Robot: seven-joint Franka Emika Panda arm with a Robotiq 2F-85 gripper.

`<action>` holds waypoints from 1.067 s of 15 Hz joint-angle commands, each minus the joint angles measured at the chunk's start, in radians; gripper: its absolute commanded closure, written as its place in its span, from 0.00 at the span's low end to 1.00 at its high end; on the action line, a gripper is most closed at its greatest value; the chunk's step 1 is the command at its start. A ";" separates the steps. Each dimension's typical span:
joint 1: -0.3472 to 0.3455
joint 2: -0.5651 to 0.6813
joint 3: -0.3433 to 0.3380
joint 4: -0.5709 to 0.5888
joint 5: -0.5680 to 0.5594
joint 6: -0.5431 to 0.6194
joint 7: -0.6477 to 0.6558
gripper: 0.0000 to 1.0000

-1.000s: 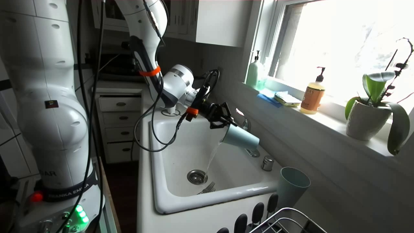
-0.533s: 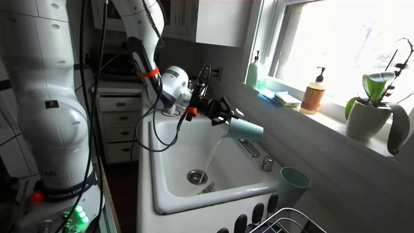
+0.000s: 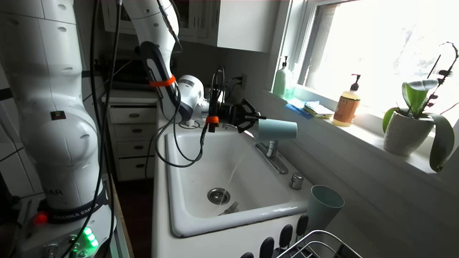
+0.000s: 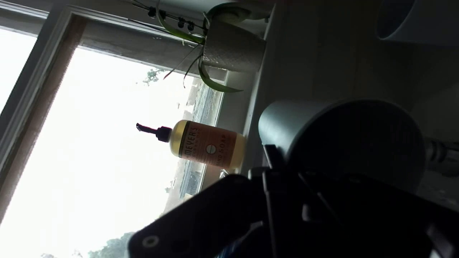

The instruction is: Pour water out of the cup beside the sink into the cup in the sink then pour all the water in the sink

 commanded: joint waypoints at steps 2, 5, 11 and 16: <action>0.016 -0.008 0.009 -0.048 -0.105 -0.122 0.066 0.99; 0.017 -0.005 0.013 -0.057 -0.133 -0.171 0.085 0.99; 0.006 -0.015 0.009 -0.043 -0.059 -0.097 0.062 0.99; -0.029 -0.057 -0.023 -0.011 0.077 0.197 -0.037 0.99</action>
